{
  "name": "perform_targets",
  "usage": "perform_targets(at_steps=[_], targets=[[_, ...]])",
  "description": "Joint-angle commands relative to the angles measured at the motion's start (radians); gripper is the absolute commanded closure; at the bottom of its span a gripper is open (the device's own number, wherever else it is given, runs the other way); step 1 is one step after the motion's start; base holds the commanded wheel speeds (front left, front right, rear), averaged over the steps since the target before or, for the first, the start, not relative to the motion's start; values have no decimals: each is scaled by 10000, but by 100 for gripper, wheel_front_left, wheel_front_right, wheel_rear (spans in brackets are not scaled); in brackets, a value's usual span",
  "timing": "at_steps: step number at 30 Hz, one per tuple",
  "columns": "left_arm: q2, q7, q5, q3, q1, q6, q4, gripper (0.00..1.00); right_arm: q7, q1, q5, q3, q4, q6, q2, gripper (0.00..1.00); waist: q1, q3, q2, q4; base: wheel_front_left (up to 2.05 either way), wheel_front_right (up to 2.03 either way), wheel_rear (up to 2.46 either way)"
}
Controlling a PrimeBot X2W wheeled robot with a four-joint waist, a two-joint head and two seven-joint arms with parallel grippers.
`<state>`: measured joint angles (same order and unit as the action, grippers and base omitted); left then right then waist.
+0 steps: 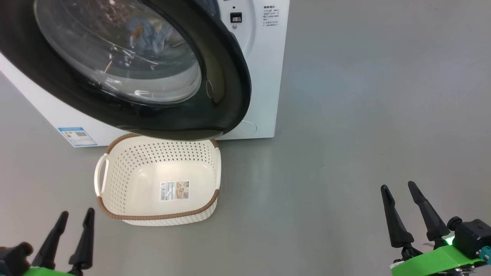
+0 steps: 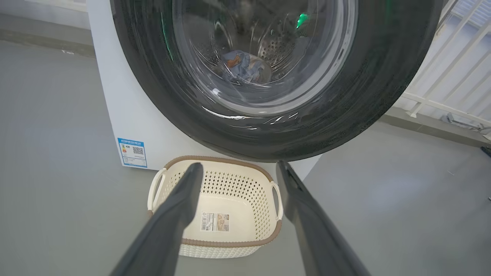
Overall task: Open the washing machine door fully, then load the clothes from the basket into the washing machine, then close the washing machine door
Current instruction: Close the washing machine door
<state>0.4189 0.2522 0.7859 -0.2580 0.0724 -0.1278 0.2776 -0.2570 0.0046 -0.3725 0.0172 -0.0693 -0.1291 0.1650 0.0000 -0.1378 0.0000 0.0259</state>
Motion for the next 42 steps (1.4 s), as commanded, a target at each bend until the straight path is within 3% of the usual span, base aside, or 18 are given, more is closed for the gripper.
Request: perform_targets(at_steps=[1, 5, 13, 31, 32, 33, 36, 42], targets=[[183, 93, -438, 627, 131, -29, -354, 0, -48, 99, -22, 147, 278, -16, 129, 0, 0, -4, 0, 4, 0, 0, 0], [-456, 94, -1866, 1441, -142, -29, -896, 0, -48, 113, -12, 81, 306, -16, 99, 0, 0, -63, 0, 15, 0, 0, 0], [-1307, 94, -3202, 2320, -449, -29, -1224, 0, -48, 88, -5, 92, 287, -16, 65, 0, 0, -98, 0, -13, 0, 0, 0], [-1639, 95, -3656, 2426, -404, -29, -1200, 0, -48, -187, -110, 120, 357, -16, -10, 0, 0, -136, 0, 166, 0, 0, 0], [-1654, 95, -3651, 2419, -385, -29, -1206, 0, -48, -258, -154, 167, 361, -16, -16, 18, 0, -144, 0, 194, 0, 0, 0], [-1667, 95, -3650, 2406, -373, -29, -1218, 0, -48, -344, -186, 188, 352, -16, -27, 54, 0, -157, 0, 221, 0, 0, 0], [-1700, 95, -3633, 2363, -311, -29, -1260, 0, -48, -749, -234, 316, 398, -16, -55, 97, 0, -227, 0, 313, 0, 0, 0], [-1761, 95, -3586, 2298, -125, -29, -1375, 0, -48, -1985, -302, 690, 418, -16, -80, 100, 0, -365, 0, 527, 0, 0, 0]])
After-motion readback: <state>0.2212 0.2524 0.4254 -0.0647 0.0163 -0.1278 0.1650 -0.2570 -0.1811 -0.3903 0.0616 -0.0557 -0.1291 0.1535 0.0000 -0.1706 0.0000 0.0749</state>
